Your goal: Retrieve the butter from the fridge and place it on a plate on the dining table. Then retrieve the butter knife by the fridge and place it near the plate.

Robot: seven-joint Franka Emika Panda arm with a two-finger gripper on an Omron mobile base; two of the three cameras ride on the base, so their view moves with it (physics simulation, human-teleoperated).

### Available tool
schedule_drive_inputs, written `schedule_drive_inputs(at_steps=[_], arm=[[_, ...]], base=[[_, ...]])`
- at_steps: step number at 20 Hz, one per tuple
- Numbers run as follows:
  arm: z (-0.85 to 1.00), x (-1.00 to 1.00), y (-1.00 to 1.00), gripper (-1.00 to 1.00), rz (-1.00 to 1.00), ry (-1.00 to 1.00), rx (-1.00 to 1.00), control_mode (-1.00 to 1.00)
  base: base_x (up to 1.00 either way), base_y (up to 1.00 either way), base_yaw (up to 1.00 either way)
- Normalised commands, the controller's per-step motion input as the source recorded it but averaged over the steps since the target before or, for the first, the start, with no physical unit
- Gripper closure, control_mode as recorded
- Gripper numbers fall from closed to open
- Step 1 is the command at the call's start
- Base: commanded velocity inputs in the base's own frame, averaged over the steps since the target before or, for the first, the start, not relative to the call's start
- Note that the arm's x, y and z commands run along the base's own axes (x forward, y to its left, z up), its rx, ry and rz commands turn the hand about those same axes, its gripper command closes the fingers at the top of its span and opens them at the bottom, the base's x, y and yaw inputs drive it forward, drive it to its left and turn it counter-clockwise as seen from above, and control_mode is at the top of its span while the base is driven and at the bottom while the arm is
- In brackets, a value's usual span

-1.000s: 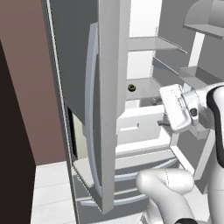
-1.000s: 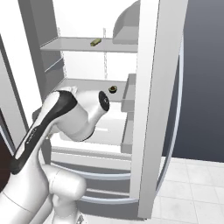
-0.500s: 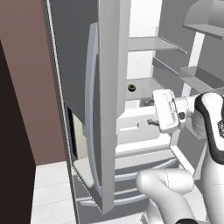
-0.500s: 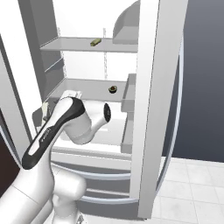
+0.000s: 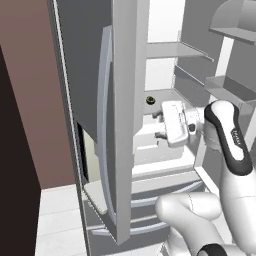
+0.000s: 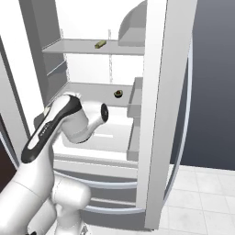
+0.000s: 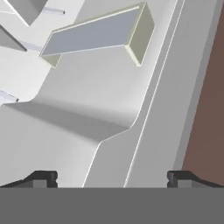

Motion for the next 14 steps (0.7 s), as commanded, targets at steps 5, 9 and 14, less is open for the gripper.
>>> schedule_drive_inputs(at_steps=[5,9,14], arm=[[0.00,0.21,0.29,-1.00,0.00,0.05,0.00,-1.00],[0.00,0.05,0.37,-1.00,0.02,0.08,0.00,-1.00],[0.00,0.00,0.42,-1.00,0.05,0.06,0.00,-1.00]], base=[[0.00,0.00,0.00],[0.00,0.00,0.00],[0.00,0.00,0.00]])
